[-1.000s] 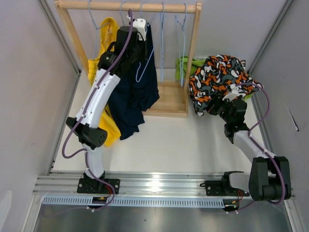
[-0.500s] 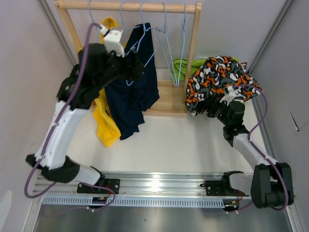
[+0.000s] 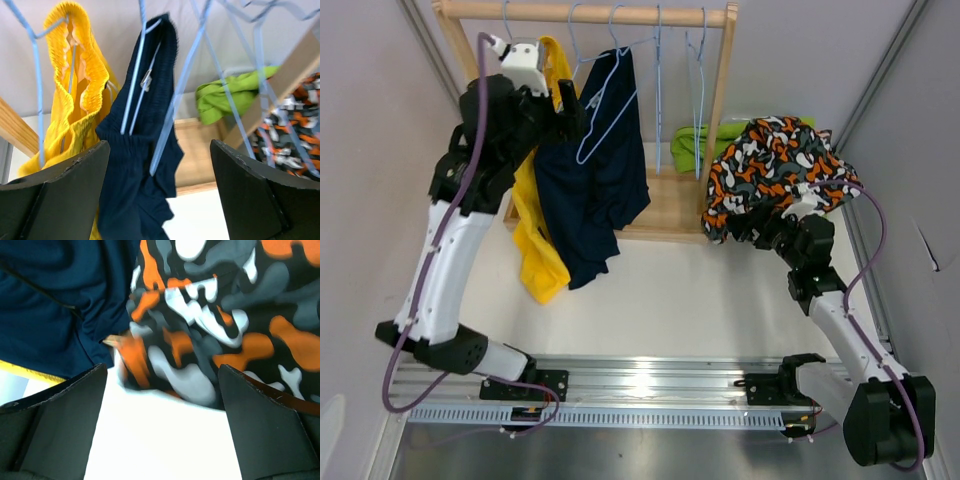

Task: Remove the shorts from the hanger

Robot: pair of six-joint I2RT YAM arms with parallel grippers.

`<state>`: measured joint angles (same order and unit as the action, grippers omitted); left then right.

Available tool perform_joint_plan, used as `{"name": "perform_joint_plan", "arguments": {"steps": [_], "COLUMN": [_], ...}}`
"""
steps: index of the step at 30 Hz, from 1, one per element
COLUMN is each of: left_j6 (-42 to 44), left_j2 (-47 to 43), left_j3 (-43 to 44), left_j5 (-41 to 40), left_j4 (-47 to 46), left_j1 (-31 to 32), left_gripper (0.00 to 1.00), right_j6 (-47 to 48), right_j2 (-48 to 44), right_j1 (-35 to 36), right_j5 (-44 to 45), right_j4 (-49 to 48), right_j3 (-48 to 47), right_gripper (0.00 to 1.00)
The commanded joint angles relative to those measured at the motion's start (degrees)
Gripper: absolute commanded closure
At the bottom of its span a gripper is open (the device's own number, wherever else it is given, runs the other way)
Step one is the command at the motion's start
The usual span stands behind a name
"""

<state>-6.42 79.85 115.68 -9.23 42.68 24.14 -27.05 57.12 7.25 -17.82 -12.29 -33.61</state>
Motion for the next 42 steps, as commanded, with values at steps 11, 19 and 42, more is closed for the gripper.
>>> {"name": "perform_joint_plan", "arguments": {"steps": [11,19,42], "left_j6": [2.4,2.5,1.6], "left_j2": [14.6,17.3,20.3], "left_j3": [11.1,14.7,12.6], "left_j5": [4.8,6.2,7.6], "left_j4": [-3.1,-3.2,-3.7], "left_j1": [-6.5,-6.8,-6.9], "left_gripper": [0.22,0.35,1.00], "right_j6": [2.2,2.2,2.1], "right_j2": [-6.1,-5.0,-12.3], "right_j1": [0.2,0.2,0.2], "right_j5": [1.3,0.6,0.3], "right_j4": [4.6,3.7,8.6], "right_j3": [-0.7,-0.6,-7.2], "right_gripper": [0.00,0.01,0.00]}}
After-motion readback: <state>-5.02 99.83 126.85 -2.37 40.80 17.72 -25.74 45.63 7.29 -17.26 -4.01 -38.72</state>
